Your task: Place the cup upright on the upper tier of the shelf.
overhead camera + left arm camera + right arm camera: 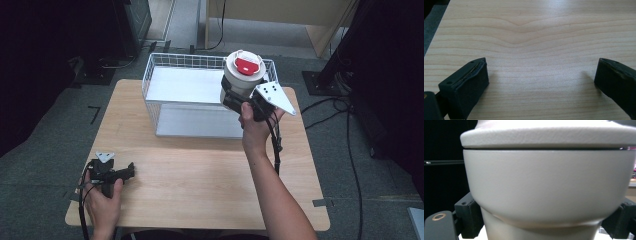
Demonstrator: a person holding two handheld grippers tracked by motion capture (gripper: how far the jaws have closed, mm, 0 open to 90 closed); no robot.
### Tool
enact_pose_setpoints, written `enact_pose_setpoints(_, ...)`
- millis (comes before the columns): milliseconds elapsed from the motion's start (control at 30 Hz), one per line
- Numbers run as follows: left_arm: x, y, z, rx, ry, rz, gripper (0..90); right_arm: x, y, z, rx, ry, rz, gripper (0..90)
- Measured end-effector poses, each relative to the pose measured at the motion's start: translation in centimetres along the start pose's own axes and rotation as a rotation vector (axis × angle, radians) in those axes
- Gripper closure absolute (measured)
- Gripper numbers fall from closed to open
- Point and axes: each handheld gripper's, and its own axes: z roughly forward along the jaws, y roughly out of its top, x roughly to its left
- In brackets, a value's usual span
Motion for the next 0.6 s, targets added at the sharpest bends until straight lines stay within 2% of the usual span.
enact_pose_setpoints(600, 0.0, 0.0, 0.0, 0.0, 0.0, 0.0, 0.0, 0.2, -1.1, 3.7, 0.037, -0.031, -0.029, 10.3)
